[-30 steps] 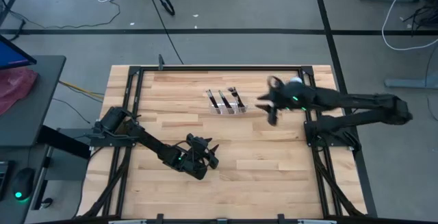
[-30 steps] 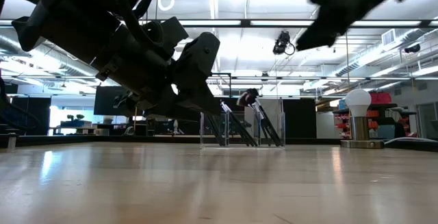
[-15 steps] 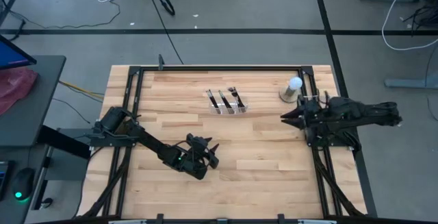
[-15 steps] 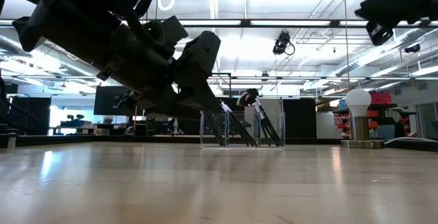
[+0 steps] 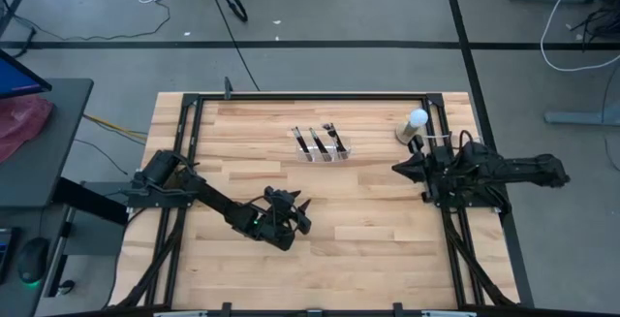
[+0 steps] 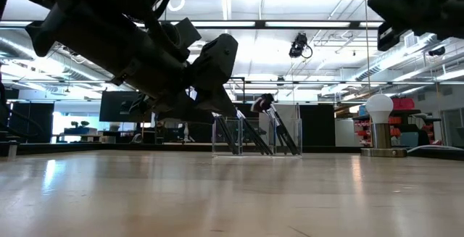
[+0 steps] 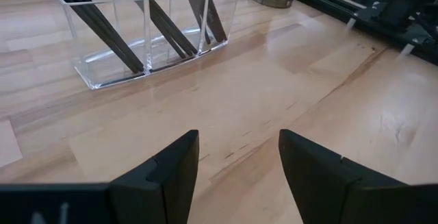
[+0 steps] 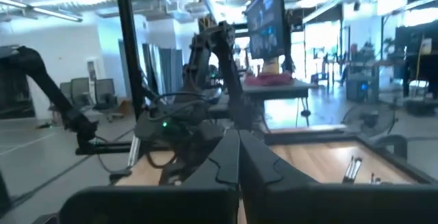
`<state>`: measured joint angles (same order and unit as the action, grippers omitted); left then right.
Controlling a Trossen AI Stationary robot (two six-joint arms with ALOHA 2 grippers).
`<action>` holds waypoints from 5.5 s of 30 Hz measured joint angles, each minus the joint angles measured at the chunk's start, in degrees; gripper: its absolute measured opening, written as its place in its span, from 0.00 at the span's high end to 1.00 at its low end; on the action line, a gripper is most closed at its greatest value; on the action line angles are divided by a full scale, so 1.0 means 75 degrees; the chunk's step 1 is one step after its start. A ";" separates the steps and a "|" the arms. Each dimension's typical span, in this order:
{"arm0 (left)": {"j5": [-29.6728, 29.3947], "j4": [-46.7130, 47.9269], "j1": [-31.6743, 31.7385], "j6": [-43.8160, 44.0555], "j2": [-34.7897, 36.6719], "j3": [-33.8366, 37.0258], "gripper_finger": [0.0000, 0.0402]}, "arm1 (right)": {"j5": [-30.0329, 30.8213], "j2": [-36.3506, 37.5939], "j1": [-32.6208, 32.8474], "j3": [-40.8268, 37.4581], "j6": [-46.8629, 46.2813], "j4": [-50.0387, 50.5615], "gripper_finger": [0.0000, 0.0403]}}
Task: Put items in baskets/containers
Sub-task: Return to Home Position
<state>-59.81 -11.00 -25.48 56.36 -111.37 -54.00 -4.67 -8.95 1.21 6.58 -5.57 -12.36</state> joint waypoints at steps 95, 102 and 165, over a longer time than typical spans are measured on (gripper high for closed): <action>0.5064 -0.8367 0.2754 -0.5871 0.4980 0.6836 0.99 | -0.0011 0.0973 -0.0749 -0.0753 -0.0229 0.1454 0.97; 0.5996 -0.8987 0.3591 -0.5967 0.5133 0.7146 0.99 | 0.0014 0.0956 -0.0749 -0.0750 -0.0252 0.1444 0.97; 0.7736 0.1355 0.3553 -0.7020 1.4802 0.7137 0.95 | 0.0044 0.0953 -0.0747 -0.0744 -0.0246 0.1428 0.97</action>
<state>-1.79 -0.84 1.17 3.71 -0.36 -0.47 -4.34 -1.80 -4.39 0.99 -7.42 -1.65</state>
